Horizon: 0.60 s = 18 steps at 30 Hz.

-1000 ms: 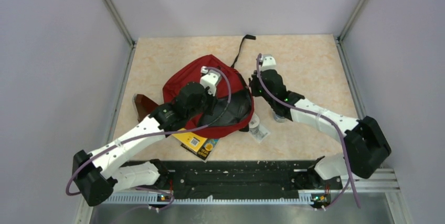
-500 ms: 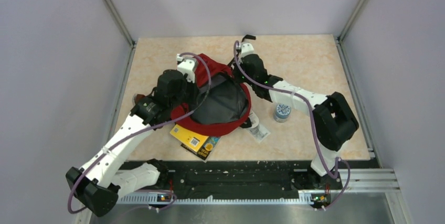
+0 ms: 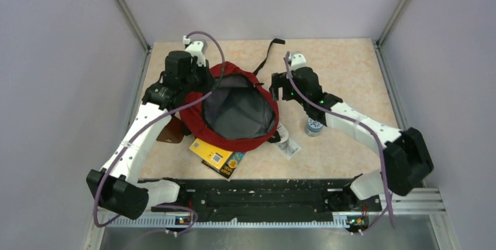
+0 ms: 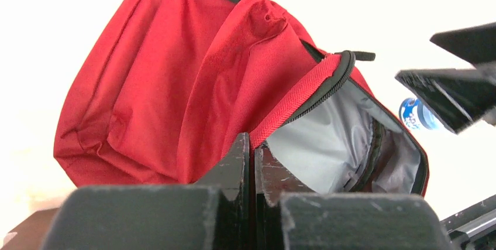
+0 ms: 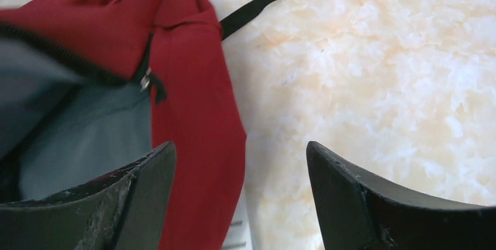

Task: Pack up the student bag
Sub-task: Unzip the student bag at the center of the board.

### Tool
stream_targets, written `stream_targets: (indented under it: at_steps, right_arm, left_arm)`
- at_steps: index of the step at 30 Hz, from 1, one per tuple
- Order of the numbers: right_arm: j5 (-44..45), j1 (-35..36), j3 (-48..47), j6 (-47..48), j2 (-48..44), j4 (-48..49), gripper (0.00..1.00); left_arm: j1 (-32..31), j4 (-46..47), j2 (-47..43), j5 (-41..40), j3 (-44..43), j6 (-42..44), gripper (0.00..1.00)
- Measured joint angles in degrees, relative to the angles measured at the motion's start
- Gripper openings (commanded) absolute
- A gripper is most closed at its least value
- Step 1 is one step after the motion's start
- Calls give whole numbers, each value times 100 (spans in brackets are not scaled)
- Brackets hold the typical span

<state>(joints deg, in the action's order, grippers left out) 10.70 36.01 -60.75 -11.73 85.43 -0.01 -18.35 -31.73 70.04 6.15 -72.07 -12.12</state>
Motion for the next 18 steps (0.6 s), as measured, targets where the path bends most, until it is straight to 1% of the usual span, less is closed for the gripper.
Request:
stream_targets:
  at_steps: [3,6,10,12,13,14,15,16,17,18]
  right_arm:
    - [-348,-2,551,-208,-750,-46,84]
    - [-761,-2,1008,-415,-1261,-24,85]
    - [-1134,-2,1174,-505,-1403,-90,84]
    - [-1246,-2,1174,-505,-1346,-96,79]
    - [-1281,0,1174,-503,-1294,-87,75]
    - [-1335,22,1158,-503,-1176,-85,67]
    - [-1362,26,1150,-485,-1060,-72,56]
    - [-1364,33,1134,-481,-925,-79,37]
    - [-1357,37,1095,-470,-750,-111,16]
    - [-1316,39,1025,-501,-544,-170,5]
  left_arm:
    - [83,-4,192,70,-243,0,0]
    - [146,-4,385,111,-404,-2,0]
    - [192,-2,570,199,-472,-22,0]
    - [216,-2,608,219,-474,-42,0]
    - [232,-2,610,221,-476,-44,0]
    - [256,-2,623,238,-487,-50,0]
    - [275,-2,632,254,-503,-61,0]
    - [310,0,651,291,-535,-74,0]
    - [352,0,680,328,-570,-92,0]
    - [407,2,721,358,-621,-109,0]
